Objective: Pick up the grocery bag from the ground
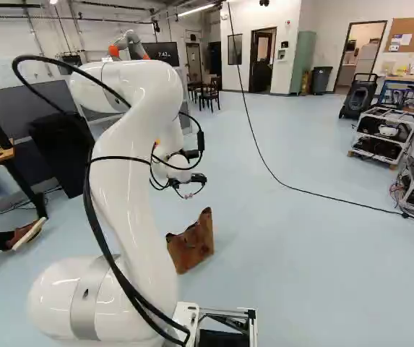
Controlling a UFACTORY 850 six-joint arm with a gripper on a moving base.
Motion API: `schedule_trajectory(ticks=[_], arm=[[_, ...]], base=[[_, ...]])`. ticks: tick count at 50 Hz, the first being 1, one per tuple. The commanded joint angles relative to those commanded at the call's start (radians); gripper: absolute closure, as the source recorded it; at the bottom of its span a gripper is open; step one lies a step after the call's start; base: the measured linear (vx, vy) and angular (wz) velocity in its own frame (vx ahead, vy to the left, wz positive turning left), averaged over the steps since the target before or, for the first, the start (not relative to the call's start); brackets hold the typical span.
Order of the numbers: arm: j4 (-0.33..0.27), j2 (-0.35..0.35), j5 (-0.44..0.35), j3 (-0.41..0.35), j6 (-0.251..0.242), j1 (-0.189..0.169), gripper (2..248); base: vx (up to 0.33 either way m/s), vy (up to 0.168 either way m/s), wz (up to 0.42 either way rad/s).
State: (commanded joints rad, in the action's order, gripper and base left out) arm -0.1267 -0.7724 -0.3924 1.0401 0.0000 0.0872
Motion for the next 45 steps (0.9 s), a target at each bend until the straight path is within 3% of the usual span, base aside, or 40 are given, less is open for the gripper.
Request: schedule_trajectory(ticks=[18,45], arm=[[0.0,-0.059,0.057,0.033,0.0,0.0,3],[0.0,-0.15,0.062,0.088,0.0,0.0,3]], base=[[0.0,0.0,0.0],[0.0,0.0,0.0]])
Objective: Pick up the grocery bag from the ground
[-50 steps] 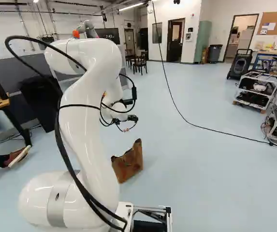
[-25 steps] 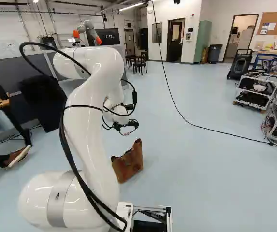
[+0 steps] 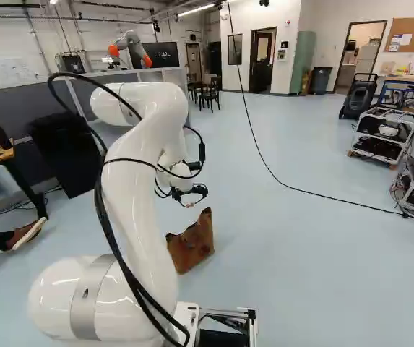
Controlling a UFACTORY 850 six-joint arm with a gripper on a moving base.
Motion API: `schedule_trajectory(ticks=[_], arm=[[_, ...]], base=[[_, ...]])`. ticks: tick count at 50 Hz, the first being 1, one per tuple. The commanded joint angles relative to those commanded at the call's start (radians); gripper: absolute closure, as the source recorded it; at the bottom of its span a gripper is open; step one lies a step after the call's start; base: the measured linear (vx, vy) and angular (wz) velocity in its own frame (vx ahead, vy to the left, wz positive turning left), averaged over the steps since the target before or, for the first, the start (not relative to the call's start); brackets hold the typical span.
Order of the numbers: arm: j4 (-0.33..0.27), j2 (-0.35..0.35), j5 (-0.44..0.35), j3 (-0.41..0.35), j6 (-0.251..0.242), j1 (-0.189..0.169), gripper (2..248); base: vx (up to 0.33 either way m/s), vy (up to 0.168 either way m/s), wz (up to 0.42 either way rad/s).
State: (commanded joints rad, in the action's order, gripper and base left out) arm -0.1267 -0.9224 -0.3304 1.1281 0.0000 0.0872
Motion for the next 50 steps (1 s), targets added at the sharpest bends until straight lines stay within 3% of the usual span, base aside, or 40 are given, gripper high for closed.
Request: schedule_trajectory(ticks=[15,19,50], arm=[[0.0,-0.051,0.0,0.033,0.0,0.0,3],[0.0,-0.065,0.0,0.042,0.023,0.0,3],[0.0,-0.171,0.0,0.116,0.435,0.0,3]], base=[[0.0,0.0,0.0],[0.0,0.0,0.0],[0.0,0.0,0.0]])
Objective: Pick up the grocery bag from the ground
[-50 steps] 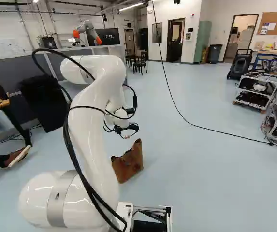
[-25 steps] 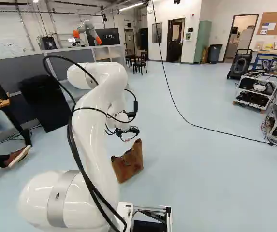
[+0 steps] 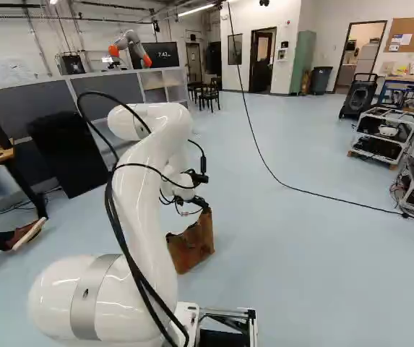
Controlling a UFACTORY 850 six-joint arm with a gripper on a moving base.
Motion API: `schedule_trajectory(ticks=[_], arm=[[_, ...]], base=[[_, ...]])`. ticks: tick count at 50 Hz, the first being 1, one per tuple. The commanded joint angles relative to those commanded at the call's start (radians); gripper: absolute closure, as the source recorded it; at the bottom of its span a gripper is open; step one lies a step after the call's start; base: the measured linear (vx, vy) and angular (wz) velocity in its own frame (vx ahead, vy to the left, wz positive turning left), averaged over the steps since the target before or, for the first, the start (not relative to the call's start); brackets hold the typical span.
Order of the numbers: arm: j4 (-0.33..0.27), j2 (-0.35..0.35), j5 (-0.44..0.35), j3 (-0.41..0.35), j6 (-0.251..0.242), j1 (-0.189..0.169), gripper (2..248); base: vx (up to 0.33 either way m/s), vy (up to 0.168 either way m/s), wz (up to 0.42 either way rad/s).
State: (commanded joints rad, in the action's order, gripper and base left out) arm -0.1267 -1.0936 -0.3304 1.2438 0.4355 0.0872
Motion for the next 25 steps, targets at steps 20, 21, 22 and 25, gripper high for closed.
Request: schedule_trajectory(ticks=[20,21,22,25], arm=[[0.0,-0.07,0.0,0.052,0.248,0.0,3],[0.0,-0.073,0.0,0.054,0.252,0.0,3],[0.0,-0.077,0.0,0.057,0.255,0.0,3],[0.0,-0.087,0.0,0.065,0.261,0.0,3]], base=[[0.0,0.0,0.0],[0.0,0.0,0.0],[0.0,0.0,0.0],[0.0,0.0,0.0]])
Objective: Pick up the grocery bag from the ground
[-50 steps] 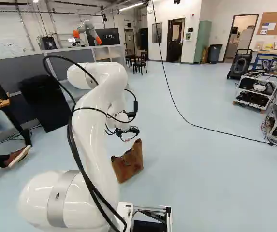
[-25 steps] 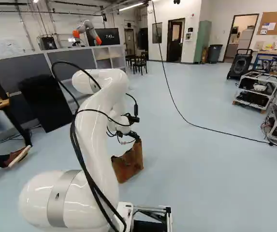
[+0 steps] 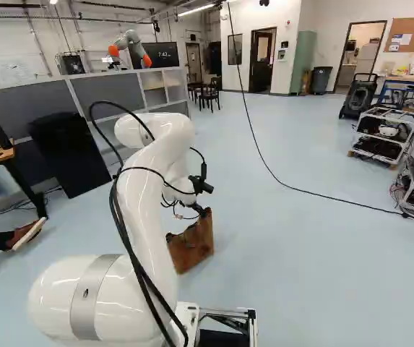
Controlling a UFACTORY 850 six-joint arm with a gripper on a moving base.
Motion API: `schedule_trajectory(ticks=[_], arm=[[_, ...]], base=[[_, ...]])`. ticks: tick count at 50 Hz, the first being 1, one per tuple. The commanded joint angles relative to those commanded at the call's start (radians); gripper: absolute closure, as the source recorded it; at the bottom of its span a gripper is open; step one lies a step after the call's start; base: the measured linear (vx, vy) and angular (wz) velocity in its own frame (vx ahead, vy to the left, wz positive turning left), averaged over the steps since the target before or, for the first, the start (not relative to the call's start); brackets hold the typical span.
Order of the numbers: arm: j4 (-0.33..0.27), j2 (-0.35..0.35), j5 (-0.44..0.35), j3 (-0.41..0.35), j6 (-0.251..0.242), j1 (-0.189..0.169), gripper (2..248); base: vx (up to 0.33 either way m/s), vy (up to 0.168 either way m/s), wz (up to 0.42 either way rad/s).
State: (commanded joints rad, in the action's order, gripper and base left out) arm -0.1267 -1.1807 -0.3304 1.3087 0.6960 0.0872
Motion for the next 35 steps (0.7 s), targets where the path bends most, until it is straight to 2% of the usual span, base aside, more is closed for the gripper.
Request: schedule_trajectory(ticks=[35], arm=[[0.0,-0.124,0.0,0.099,0.005,0.0,3]], base=[[0.0,0.0,0.0]])
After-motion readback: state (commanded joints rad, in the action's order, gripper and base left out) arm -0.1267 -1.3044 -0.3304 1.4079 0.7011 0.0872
